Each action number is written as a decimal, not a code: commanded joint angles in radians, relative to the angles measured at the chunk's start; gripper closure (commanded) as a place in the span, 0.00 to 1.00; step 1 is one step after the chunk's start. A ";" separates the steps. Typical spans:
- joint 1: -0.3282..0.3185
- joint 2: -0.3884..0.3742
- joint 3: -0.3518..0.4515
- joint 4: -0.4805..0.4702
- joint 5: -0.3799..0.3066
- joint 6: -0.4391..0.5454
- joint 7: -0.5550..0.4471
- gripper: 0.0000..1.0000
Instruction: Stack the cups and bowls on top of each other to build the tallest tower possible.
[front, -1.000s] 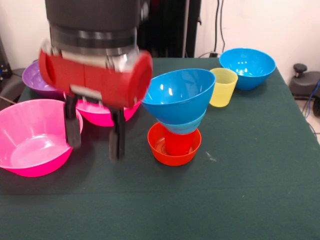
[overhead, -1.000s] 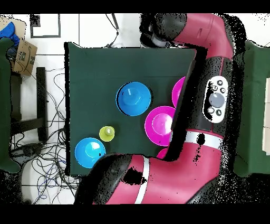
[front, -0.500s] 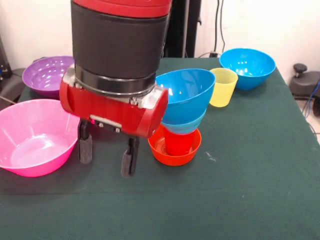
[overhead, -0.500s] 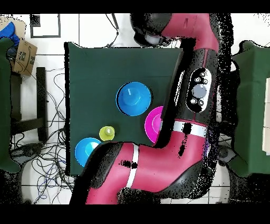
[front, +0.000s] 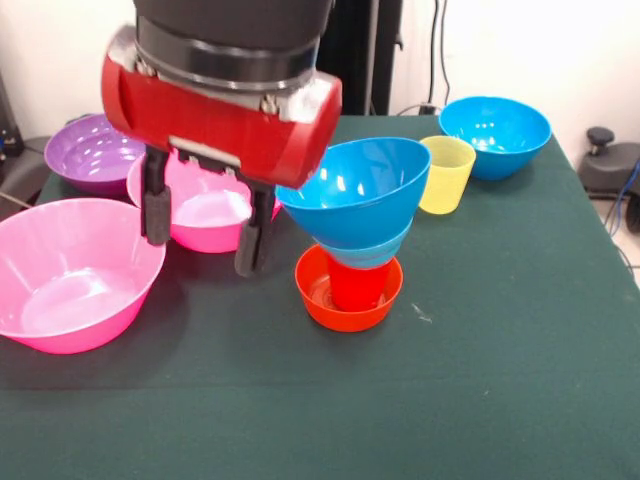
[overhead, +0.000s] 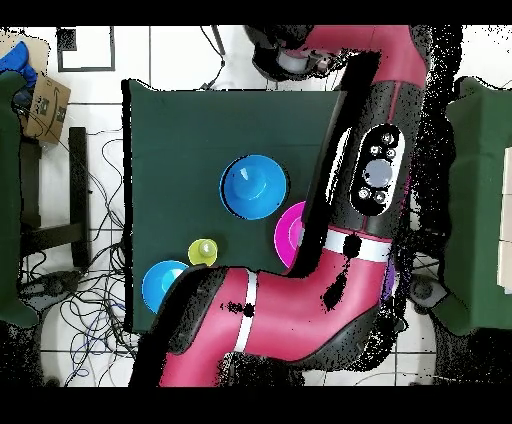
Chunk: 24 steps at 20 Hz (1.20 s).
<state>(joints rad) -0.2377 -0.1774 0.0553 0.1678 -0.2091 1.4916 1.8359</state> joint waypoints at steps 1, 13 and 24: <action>-0.003 0.002 0.058 0.033 -0.027 -0.013 -0.245 0.00; -0.059 -0.149 0.036 0.612 0.070 -0.439 -0.186 0.00; -0.064 -0.167 0.017 0.619 0.005 -0.386 -0.234 0.00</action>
<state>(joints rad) -0.3025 -0.3320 0.0357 0.6682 -0.1299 1.0274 1.8357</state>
